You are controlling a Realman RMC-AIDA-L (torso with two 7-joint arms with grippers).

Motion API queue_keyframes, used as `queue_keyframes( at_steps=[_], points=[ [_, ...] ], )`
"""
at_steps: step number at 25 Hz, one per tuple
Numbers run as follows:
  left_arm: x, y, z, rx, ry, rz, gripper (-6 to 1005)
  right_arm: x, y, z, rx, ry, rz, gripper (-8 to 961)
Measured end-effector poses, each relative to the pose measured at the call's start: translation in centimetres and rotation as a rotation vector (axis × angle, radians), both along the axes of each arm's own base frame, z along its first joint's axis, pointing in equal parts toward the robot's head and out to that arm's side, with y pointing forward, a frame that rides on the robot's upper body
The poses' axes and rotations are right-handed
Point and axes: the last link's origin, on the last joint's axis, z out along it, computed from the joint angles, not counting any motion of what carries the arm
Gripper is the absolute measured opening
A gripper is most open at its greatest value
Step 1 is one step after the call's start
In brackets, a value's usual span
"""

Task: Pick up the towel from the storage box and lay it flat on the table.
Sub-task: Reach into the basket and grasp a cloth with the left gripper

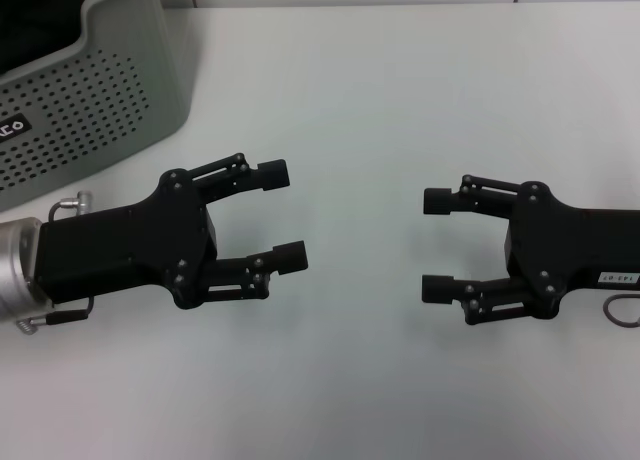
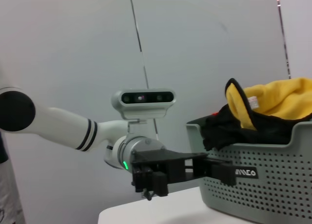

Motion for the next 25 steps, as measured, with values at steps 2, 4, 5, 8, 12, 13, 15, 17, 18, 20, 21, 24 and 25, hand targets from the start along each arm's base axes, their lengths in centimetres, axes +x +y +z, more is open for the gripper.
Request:
queue_keyframes(
  at_steps=[2,4,5,8,12,13,15,17,18,20,21,24,25],
  points=[
    [-0.1,0.0,0.1,0.003,0.003,-0.001,845,0.1,0.1,0.0,0.001,0.003,-0.008,899],
    [-0.1,0.0,0.1,0.008,0.006,-0.004,845,0.2,0.1,-0.1,0.003,0.006,-0.009,899],
    [-0.1,0.1,0.2,0.014,0.007,-0.006,845,0.2,0.1,-0.2,0.005,0.006,-0.008,899],
    [-0.4,0.3,0.5,0.044,0.012,0.003,845,0.3,0.1,-0.2,0.007,0.008,-0.012,898],
    [-0.6,0.6,0.7,0.065,0.017,0.018,844,0.5,0.1,0.0,0.016,0.018,-0.027,897],
    [-0.7,0.7,0.8,0.072,0.016,0.023,844,0.5,0.1,0.0,0.016,0.018,-0.027,896],
    [-0.9,1.3,1.6,0.125,-0.008,0.072,844,0.9,0.0,0.1,0.023,0.024,-0.044,896],
    [-1.4,2.0,2.6,0.19,-0.055,0.148,844,1.1,-0.1,0.1,0.027,0.025,-0.057,895],
    [-1.7,2.3,3.3,0.231,-0.089,0.193,844,1.2,-0.1,0.0,0.028,0.026,-0.06,895],
    [-2.4,2.6,5.1,0.321,-0.168,0.272,844,1.3,-0.1,0.0,0.03,0.028,-0.063,894],
    [-2.8,2.5,6.0,0.359,-0.203,0.303,844,1.3,-0.1,0.0,0.03,0.029,-0.065,894],
    [-4.3,1.9,8.3,0.452,-0.275,0.387,844,1.3,-0.1,-0.1,0.03,0.031,-0.064,893],
    [-4.7,1.6,8.9,0.474,-0.283,0.41,844,1.3,0.0,-0.1,0.031,0.031,-0.062,893]
  ],
)
